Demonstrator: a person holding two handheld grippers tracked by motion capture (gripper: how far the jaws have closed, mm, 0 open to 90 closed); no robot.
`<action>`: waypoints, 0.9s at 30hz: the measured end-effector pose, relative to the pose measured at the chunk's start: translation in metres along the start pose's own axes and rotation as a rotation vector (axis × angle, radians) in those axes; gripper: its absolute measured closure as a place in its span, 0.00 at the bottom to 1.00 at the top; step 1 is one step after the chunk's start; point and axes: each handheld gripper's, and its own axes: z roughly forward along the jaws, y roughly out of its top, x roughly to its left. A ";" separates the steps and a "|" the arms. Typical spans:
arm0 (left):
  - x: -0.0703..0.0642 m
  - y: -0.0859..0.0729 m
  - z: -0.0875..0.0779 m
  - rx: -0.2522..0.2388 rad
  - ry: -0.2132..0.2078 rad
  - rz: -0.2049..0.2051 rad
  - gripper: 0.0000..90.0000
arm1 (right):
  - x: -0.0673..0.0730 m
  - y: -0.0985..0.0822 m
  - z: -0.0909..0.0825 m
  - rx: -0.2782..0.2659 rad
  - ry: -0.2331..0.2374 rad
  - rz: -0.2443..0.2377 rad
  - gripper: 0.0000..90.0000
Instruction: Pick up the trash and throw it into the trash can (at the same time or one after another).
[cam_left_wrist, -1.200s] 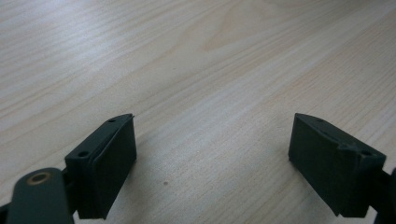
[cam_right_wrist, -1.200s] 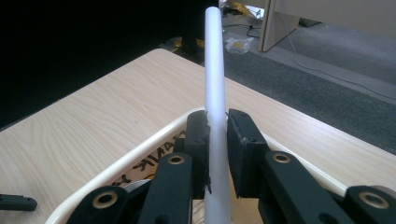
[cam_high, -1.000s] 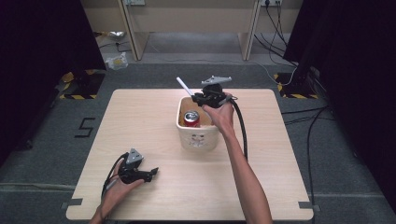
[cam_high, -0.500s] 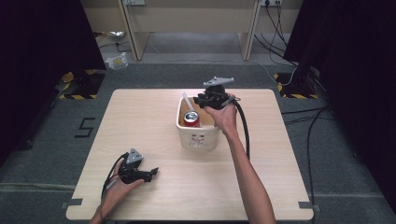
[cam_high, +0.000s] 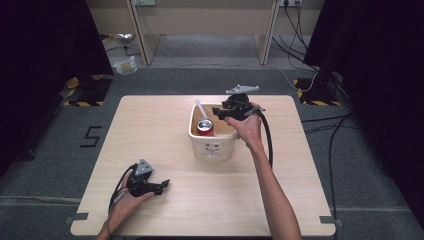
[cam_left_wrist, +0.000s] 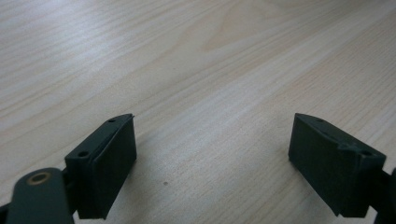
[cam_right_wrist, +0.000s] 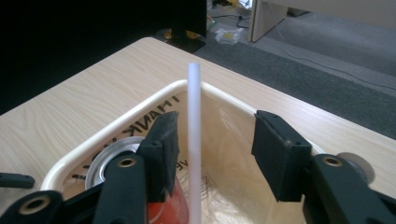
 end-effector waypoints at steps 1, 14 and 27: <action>0.000 0.000 0.000 0.000 0.000 0.000 0.16 | -0.001 -0.001 -0.001 -0.004 -0.002 -0.003 0.53; 0.000 0.000 0.000 -0.001 0.000 -0.002 0.16 | -0.008 -0.008 -0.021 -0.021 -0.022 0.017 0.40; 0.000 0.000 0.000 -0.001 0.000 -0.002 0.16 | -0.010 -0.015 -0.033 -0.032 -0.048 0.029 0.28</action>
